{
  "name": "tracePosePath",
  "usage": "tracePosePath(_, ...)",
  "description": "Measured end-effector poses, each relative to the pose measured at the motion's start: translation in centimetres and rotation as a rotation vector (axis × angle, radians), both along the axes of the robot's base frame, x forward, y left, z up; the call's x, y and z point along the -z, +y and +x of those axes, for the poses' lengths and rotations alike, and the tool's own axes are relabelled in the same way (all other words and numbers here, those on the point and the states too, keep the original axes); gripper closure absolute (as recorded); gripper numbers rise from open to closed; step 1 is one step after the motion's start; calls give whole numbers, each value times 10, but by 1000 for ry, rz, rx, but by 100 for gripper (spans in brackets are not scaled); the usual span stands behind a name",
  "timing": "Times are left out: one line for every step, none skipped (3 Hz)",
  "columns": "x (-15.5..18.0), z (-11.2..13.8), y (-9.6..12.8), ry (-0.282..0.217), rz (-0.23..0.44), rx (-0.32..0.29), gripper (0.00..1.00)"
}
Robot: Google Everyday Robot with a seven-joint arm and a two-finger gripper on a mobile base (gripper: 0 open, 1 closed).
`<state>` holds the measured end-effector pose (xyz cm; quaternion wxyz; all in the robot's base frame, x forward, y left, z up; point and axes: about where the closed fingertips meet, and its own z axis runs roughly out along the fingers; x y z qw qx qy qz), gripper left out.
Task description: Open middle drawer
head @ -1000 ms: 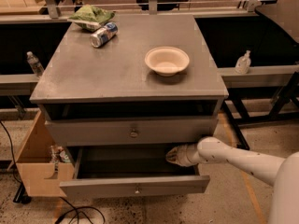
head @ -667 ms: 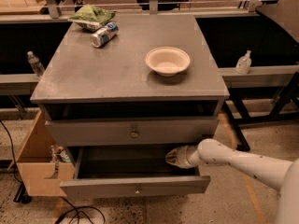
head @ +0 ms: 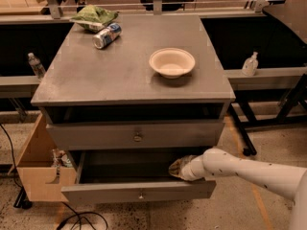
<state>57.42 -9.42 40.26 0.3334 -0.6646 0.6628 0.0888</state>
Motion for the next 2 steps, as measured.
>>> tracePosePath(10, -13, -11, 50, -11, 38, 100)
tracePosePath(10, -20, -15, 66, -11, 48, 100)
